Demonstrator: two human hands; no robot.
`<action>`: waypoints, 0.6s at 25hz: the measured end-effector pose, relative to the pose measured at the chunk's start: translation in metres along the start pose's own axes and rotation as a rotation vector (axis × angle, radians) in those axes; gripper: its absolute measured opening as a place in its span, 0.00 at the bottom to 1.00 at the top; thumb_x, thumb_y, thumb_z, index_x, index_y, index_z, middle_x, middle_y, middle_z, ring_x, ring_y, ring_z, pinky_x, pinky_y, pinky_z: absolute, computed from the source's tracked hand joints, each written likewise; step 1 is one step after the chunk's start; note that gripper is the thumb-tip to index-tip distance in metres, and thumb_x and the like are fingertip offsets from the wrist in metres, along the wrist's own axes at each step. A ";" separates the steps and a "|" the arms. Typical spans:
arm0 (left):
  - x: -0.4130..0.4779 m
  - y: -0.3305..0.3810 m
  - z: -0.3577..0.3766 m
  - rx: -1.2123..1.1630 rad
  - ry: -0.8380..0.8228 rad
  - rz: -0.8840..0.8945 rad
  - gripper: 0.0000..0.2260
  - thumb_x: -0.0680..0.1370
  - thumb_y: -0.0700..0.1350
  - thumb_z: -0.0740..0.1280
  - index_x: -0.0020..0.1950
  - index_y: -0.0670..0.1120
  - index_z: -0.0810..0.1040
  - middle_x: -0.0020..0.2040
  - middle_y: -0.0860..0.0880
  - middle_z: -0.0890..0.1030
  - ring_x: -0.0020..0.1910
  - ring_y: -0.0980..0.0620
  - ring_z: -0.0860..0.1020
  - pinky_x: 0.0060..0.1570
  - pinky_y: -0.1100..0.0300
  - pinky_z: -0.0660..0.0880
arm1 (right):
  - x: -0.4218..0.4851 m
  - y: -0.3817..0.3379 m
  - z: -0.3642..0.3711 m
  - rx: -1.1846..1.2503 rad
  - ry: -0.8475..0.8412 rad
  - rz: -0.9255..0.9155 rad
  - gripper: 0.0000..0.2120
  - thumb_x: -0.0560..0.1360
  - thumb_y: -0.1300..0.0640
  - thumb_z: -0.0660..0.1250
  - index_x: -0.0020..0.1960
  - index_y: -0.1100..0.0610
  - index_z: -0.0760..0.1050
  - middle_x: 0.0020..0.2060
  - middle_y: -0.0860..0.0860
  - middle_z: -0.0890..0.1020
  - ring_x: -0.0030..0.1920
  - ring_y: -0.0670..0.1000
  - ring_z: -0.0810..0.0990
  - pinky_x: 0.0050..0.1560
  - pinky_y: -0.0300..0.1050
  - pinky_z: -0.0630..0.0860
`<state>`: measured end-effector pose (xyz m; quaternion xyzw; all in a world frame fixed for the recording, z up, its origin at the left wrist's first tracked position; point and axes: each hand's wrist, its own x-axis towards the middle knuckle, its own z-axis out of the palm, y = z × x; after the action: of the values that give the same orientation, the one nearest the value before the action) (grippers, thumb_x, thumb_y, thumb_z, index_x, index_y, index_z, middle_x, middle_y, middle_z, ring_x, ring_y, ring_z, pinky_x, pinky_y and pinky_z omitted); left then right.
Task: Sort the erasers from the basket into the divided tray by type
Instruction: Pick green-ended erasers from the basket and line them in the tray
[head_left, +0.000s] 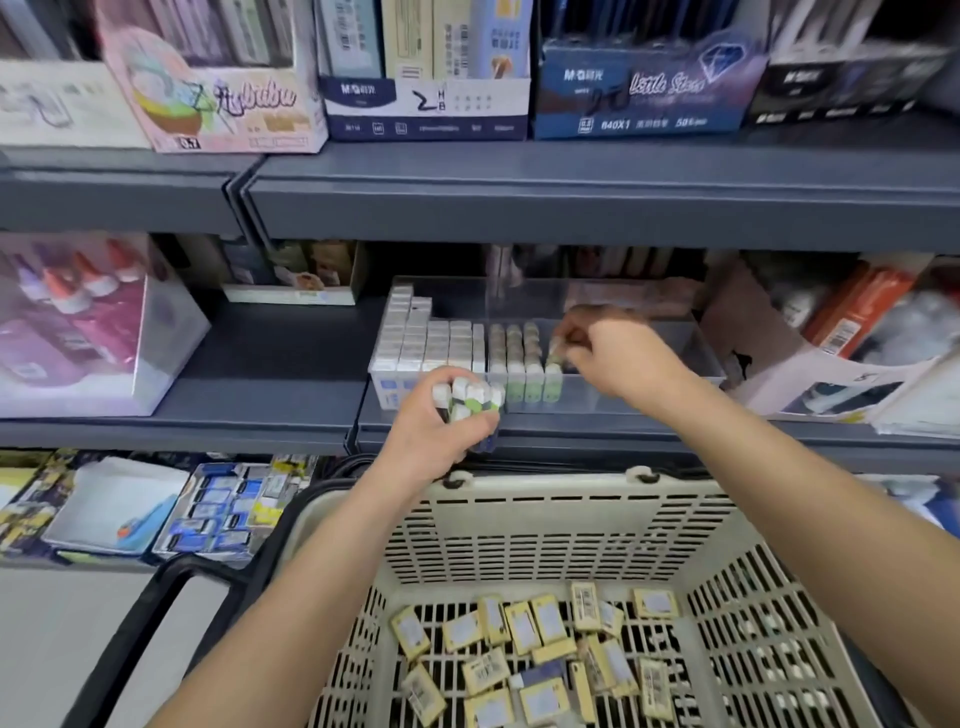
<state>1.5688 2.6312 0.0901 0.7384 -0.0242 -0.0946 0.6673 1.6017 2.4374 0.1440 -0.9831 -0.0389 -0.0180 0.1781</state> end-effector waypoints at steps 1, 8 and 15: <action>0.002 -0.001 0.000 -0.005 -0.007 0.000 0.13 0.72 0.35 0.71 0.46 0.53 0.73 0.36 0.49 0.76 0.28 0.57 0.73 0.24 0.65 0.68 | 0.004 -0.001 0.004 -0.007 -0.059 0.017 0.09 0.77 0.60 0.59 0.52 0.54 0.76 0.51 0.54 0.81 0.50 0.55 0.78 0.46 0.41 0.72; 0.007 -0.006 -0.001 -0.069 -0.053 -0.016 0.13 0.72 0.35 0.70 0.49 0.50 0.73 0.32 0.51 0.77 0.27 0.57 0.76 0.23 0.65 0.68 | 0.018 -0.001 0.008 -0.209 -0.229 -0.005 0.13 0.77 0.63 0.55 0.52 0.59 0.77 0.53 0.58 0.79 0.53 0.59 0.76 0.55 0.50 0.75; 0.004 0.001 0.000 -0.105 -0.069 0.012 0.12 0.72 0.35 0.69 0.51 0.47 0.73 0.33 0.47 0.77 0.29 0.54 0.75 0.24 0.64 0.67 | -0.025 -0.020 0.006 0.044 0.073 -0.130 0.08 0.76 0.50 0.64 0.46 0.53 0.79 0.39 0.48 0.82 0.40 0.47 0.79 0.42 0.42 0.75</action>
<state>1.5727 2.6300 0.0907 0.6986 -0.0464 -0.1171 0.7044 1.5757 2.4561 0.1443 -0.9731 -0.0964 -0.0644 0.1992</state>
